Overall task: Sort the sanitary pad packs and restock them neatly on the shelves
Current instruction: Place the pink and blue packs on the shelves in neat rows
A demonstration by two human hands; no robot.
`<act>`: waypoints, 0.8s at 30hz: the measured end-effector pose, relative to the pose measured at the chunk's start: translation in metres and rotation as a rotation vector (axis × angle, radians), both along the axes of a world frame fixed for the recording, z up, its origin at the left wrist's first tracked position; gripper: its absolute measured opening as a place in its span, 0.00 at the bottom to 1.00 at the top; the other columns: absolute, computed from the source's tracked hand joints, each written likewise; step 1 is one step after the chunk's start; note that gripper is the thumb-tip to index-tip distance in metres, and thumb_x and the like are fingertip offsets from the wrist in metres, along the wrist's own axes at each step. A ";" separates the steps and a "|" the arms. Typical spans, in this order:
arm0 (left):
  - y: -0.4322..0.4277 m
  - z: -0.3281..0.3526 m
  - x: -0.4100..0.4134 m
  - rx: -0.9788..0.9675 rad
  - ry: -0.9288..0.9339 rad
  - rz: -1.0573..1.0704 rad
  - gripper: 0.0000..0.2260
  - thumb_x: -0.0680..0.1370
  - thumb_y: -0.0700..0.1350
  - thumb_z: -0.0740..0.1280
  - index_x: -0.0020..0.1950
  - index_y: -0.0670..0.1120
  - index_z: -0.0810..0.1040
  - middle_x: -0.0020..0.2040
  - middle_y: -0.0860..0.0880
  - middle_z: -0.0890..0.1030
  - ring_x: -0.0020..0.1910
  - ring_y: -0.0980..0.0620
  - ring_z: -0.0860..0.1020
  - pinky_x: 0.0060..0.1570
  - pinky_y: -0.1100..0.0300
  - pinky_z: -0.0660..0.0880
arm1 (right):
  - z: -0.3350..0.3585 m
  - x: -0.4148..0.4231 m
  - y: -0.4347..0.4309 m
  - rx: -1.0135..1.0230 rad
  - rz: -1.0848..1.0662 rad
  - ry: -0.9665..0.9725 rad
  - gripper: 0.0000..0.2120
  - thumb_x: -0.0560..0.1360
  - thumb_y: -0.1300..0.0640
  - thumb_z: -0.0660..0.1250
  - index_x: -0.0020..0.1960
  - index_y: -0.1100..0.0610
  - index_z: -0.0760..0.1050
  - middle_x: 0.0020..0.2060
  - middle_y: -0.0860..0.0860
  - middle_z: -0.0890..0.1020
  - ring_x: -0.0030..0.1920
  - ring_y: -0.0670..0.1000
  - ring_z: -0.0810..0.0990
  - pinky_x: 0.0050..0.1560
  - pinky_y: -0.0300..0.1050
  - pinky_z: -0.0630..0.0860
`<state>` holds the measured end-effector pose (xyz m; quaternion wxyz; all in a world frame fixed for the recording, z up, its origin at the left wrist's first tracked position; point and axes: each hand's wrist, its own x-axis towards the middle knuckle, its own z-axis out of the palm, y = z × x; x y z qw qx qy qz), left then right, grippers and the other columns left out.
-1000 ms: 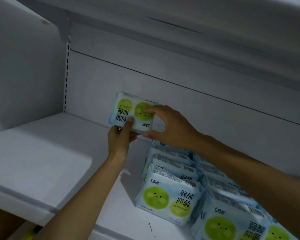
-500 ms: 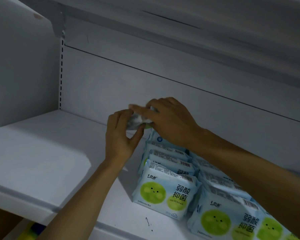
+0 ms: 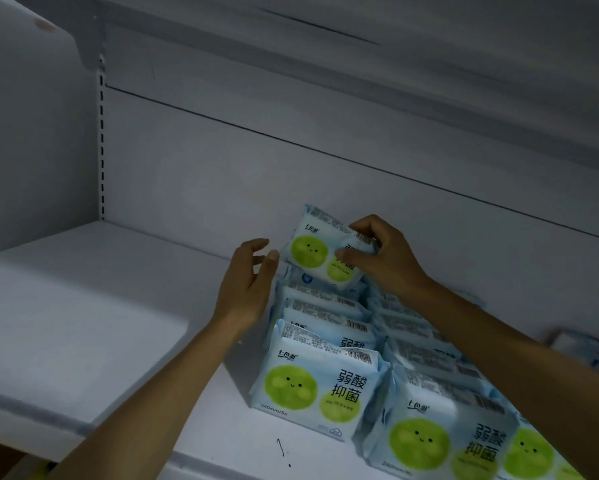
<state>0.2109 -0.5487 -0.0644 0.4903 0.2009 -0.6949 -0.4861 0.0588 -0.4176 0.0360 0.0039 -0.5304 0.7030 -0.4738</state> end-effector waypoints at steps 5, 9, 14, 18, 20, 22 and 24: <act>0.001 -0.010 -0.004 -0.070 -0.086 -0.011 0.12 0.80 0.58 0.58 0.60 0.55 0.70 0.55 0.57 0.77 0.47 0.58 0.78 0.45 0.63 0.73 | 0.002 0.003 0.006 -0.141 0.018 0.018 0.13 0.70 0.61 0.75 0.44 0.50 0.72 0.40 0.45 0.78 0.42 0.45 0.76 0.42 0.39 0.76; 0.000 -0.010 -0.004 -0.170 -0.172 0.085 0.16 0.75 0.60 0.53 0.49 0.51 0.71 0.40 0.57 0.79 0.38 0.59 0.78 0.36 0.62 0.69 | -0.016 -0.008 0.016 0.188 0.008 0.190 0.09 0.72 0.55 0.74 0.49 0.55 0.77 0.44 0.52 0.80 0.46 0.51 0.78 0.47 0.46 0.75; -0.003 -0.014 -0.004 -0.238 -0.198 0.152 0.13 0.74 0.61 0.54 0.47 0.56 0.73 0.44 0.60 0.75 0.42 0.63 0.75 0.39 0.64 0.69 | -0.032 -0.015 0.028 0.447 -0.022 0.468 0.12 0.77 0.48 0.67 0.54 0.55 0.81 0.49 0.53 0.78 0.50 0.52 0.77 0.54 0.49 0.74; -0.001 -0.010 -0.002 -0.192 -0.339 0.130 0.27 0.76 0.63 0.49 0.42 0.45 0.78 0.38 0.50 0.80 0.39 0.49 0.79 0.42 0.54 0.74 | -0.028 -0.010 0.029 0.233 0.044 0.479 0.11 0.76 0.52 0.68 0.57 0.52 0.80 0.49 0.49 0.83 0.48 0.45 0.80 0.51 0.44 0.76; -0.001 -0.008 -0.001 -0.142 -0.433 0.149 0.31 0.80 0.64 0.47 0.40 0.42 0.78 0.36 0.46 0.80 0.39 0.46 0.79 0.43 0.52 0.74 | -0.027 -0.005 0.026 0.291 0.120 0.531 0.14 0.78 0.53 0.63 0.62 0.51 0.79 0.51 0.49 0.82 0.50 0.43 0.78 0.52 0.40 0.73; 0.000 -0.007 0.000 -0.116 -0.536 0.150 0.31 0.80 0.63 0.43 0.36 0.44 0.75 0.35 0.46 0.79 0.39 0.45 0.78 0.42 0.54 0.72 | -0.028 0.000 0.022 0.492 0.181 0.483 0.15 0.81 0.56 0.60 0.66 0.49 0.75 0.54 0.49 0.79 0.53 0.47 0.77 0.57 0.44 0.73; 0.002 -0.007 0.001 -0.093 -0.594 0.130 0.32 0.78 0.65 0.40 0.32 0.47 0.72 0.35 0.46 0.78 0.38 0.45 0.78 0.41 0.55 0.71 | -0.021 0.002 0.020 0.518 0.168 0.359 0.14 0.81 0.58 0.58 0.62 0.47 0.78 0.54 0.44 0.79 0.54 0.47 0.78 0.61 0.47 0.73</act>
